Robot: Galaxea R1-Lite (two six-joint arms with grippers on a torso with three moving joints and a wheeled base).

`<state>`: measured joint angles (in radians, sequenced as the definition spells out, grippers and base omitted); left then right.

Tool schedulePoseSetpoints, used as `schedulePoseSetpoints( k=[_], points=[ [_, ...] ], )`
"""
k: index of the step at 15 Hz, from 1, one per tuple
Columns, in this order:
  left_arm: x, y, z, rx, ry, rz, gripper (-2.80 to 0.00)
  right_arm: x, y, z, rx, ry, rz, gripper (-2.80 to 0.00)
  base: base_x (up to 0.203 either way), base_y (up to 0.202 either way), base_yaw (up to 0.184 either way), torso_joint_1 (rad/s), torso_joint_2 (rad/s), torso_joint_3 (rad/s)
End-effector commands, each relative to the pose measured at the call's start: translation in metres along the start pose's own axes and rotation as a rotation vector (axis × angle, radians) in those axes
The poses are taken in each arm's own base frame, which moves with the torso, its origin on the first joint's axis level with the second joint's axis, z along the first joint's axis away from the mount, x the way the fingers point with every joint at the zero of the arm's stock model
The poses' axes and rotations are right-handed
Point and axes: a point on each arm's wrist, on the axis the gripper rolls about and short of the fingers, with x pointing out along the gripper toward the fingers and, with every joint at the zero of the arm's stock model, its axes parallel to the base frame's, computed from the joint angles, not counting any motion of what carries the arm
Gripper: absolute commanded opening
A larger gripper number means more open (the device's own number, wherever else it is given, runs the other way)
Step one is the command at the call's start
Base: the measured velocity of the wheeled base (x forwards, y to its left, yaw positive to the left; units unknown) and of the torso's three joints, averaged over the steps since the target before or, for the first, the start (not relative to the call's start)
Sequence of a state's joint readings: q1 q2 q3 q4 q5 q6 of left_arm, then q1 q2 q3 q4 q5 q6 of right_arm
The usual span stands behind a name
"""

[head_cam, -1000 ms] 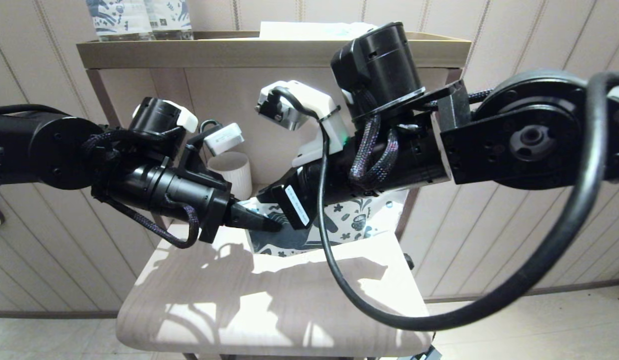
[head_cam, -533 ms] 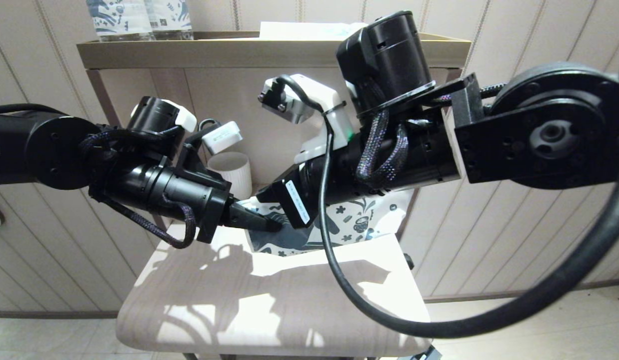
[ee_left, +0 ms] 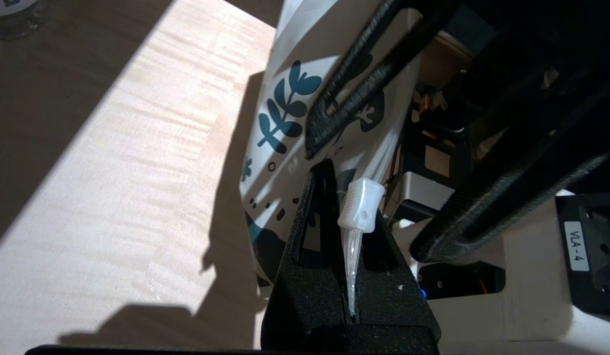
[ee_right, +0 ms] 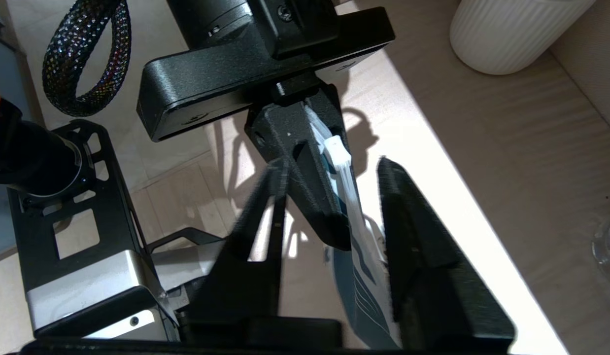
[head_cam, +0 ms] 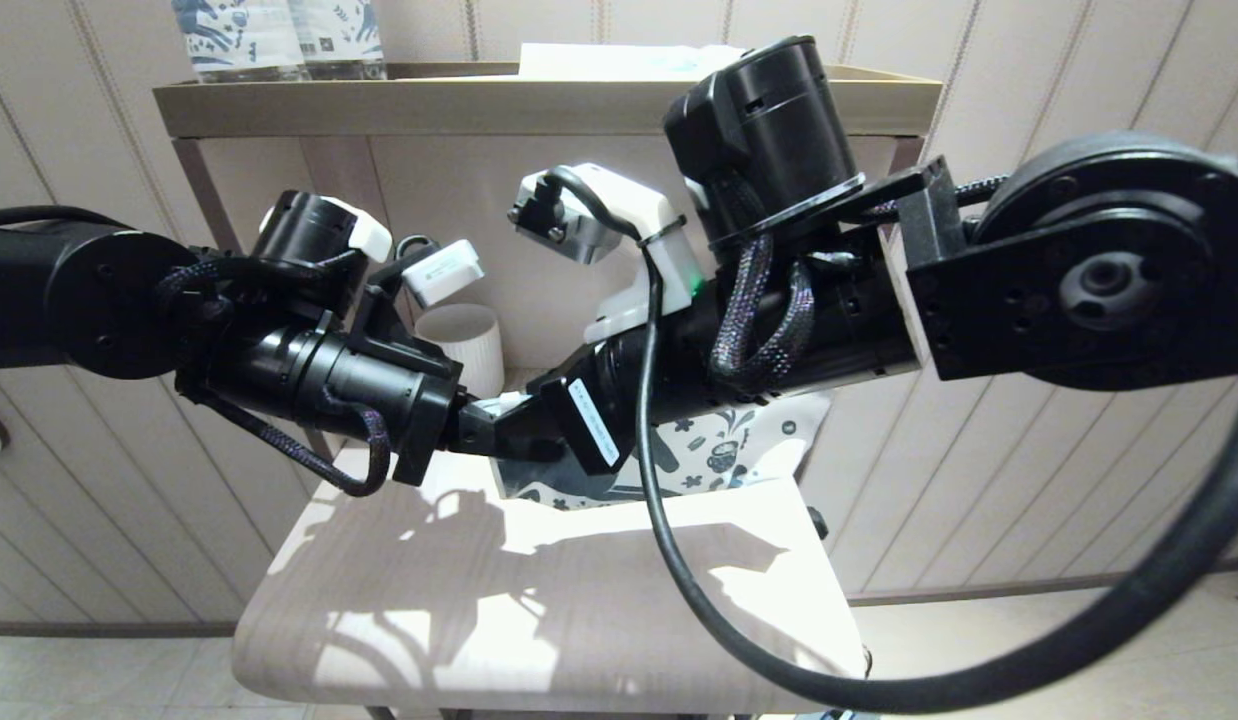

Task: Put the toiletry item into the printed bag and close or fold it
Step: Close the strorage bag and place it on the desk

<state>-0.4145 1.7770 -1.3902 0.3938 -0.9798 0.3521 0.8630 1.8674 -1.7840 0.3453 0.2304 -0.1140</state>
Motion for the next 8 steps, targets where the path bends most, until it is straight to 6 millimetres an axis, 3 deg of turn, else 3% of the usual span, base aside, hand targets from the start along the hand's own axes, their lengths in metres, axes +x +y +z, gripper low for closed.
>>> schedulePoseSetpoints(
  k=[1, 8],
  points=[
    [-0.0005, -0.0008, 0.0000, 0.001, -0.001, -0.005, -2.80, -0.0008, 0.0003, 0.0014, -0.003, -0.006, 0.001, 0.00, 0.000, 0.000, 0.000, 0.000, 0.00, 0.000],
    [-0.0005, -0.0008, 0.0000, 0.001, -0.001, -0.005, -2.80, 0.0024, -0.0018, 0.0035, 0.000, -0.013, -0.001, 0.00, 0.000, 0.000, 0.000, 0.000, 0.00, 0.000]
  ],
)
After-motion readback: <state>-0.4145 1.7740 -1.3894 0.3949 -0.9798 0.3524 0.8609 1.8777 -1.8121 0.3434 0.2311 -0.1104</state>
